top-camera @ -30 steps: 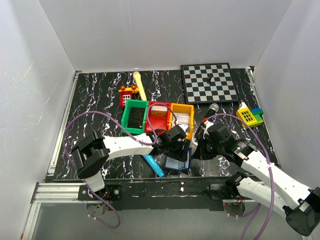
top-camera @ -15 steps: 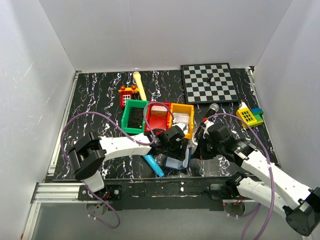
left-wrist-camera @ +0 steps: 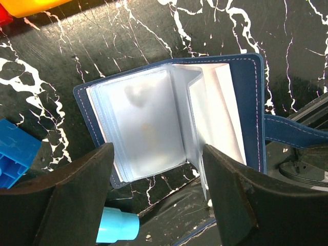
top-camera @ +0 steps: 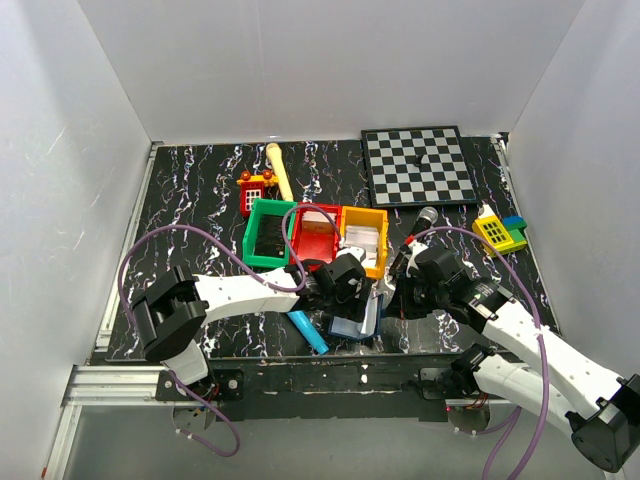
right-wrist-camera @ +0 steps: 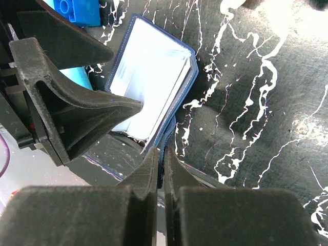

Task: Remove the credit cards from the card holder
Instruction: Remove the credit card from the card holder.

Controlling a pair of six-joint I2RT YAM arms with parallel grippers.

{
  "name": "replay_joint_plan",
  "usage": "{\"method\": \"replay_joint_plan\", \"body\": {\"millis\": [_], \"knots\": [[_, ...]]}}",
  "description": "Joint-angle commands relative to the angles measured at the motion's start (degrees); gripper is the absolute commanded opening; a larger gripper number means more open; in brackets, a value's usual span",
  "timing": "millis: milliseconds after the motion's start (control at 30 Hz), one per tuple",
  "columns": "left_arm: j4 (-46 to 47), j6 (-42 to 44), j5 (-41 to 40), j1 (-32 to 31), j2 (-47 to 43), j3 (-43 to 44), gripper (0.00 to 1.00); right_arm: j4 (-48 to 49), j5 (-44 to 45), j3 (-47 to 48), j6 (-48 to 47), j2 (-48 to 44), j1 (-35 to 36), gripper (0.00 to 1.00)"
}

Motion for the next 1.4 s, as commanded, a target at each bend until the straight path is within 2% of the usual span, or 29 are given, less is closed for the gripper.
{"method": "replay_joint_plan", "body": {"millis": [0,167,333,433,633,867,967,1100,1367], "knots": [[-0.18,-0.6,-1.38,-0.15,-3.38,-0.4,0.7,0.61,-0.2,2.27,0.27,-0.8,-0.08,0.01],[2.19,0.89,2.04,-0.24,-2.68,0.04,0.7,0.78,-0.29,1.92,0.44,-0.89,-0.08,0.01],[1.75,0.46,1.44,-0.33,-2.33,0.13,0.7,0.87,-0.03,1.83,0.62,-0.97,-0.08,0.01],[1.93,-1.82,0.64,0.19,-3.37,-1.71,0.74,0.87,0.5,1.04,0.53,-1.41,-0.08,0.01],[9.74,-1.84,2.4,1.16,-10.67,-8.13,0.83,0.96,0.94,-0.89,0.8,-2.2,-0.08,0.01],[13.7,1.5,8.11,1.16,-12.87,-8.49,0.91,1.4,1.9,-3.09,1.15,-2.47,-0.08,0.01],[13.36,1.6,8.03,1.16,-12.96,-7.96,0.93,1.57,2.34,-3.88,1.32,-2.82,-0.08,0.01],[10.28,-2.43,3.02,1.51,-13.66,-8.57,0.92,1.49,2.52,-4.5,1.67,-3.52,-0.08,0.01],[9.49,-6.22,4.33,4.15,-12.61,-10.51,0.86,1.49,2.69,-5.38,1.67,-4.05,-0.17,0.01]]}}
